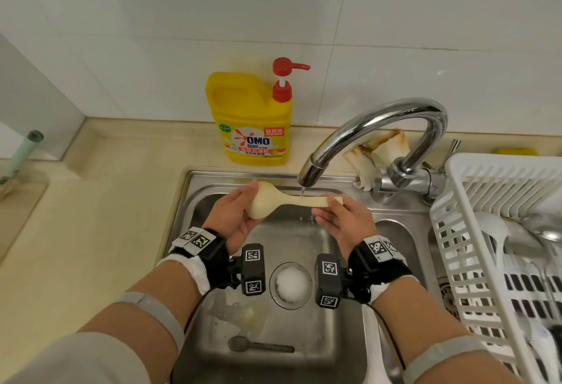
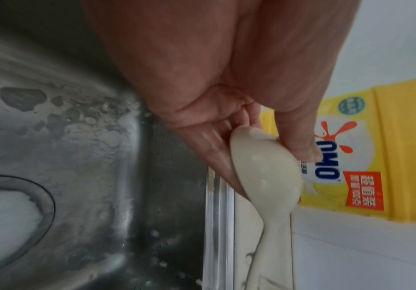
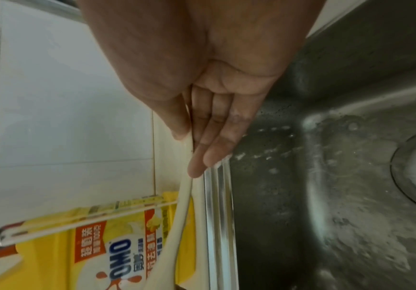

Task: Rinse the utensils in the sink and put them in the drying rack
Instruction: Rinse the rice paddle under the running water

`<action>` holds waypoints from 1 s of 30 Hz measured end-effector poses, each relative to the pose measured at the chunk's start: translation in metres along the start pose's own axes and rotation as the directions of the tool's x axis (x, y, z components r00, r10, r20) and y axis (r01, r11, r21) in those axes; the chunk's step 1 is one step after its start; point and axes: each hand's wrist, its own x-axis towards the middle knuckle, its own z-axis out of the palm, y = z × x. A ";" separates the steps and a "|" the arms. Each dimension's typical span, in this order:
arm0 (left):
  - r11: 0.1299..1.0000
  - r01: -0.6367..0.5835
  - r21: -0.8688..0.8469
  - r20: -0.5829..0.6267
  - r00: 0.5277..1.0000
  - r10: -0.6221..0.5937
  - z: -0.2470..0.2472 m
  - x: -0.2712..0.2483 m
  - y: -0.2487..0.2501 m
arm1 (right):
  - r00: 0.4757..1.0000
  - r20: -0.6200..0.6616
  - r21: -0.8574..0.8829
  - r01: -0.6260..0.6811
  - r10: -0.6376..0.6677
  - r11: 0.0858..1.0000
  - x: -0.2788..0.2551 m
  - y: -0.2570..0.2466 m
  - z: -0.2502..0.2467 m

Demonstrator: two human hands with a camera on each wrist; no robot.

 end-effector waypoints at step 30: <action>0.988 -0.075 -0.132 -0.189 0.981 0.049 -0.055 -0.021 0.023 | 0.962 0.181 -0.297 -0.146 0.206 0.943 0.009 0.010 0.062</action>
